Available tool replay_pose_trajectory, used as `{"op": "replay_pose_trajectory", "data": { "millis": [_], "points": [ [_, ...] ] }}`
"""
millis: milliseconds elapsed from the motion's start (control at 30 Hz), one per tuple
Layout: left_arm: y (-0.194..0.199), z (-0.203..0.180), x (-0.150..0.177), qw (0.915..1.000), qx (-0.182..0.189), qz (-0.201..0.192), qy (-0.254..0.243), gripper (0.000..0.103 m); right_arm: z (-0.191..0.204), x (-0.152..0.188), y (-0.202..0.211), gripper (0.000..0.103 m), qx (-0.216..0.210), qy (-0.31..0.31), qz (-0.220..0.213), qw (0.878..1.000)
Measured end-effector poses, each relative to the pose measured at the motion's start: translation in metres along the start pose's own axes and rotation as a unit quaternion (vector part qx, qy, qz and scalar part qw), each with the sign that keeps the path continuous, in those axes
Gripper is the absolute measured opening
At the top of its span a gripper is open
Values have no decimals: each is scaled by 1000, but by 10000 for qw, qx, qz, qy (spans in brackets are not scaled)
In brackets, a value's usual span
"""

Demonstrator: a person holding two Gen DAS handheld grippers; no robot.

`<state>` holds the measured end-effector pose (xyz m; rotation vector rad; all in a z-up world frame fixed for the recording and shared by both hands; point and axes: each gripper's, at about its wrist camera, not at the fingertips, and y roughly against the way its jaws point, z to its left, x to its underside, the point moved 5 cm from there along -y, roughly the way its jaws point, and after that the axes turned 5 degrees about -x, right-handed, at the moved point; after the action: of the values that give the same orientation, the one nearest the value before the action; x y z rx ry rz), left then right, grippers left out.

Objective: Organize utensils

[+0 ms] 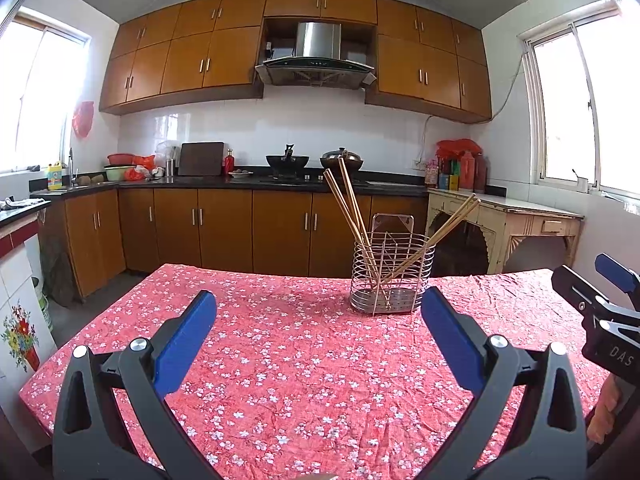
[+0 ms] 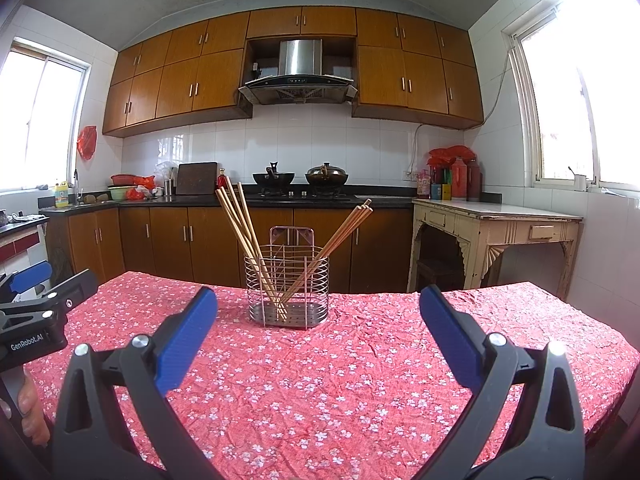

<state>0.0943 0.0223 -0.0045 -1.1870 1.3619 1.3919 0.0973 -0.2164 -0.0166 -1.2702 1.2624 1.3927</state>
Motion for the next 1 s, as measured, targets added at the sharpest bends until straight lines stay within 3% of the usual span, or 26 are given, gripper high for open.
{"op": "replay_pose_trajectory", "data": {
  "millis": [1000],
  "points": [
    [1, -2, 0, 10000, 51, -16, -32, 101, -2, 1, -1, 99, -4, -19, 5, 10000]
  ]
}}
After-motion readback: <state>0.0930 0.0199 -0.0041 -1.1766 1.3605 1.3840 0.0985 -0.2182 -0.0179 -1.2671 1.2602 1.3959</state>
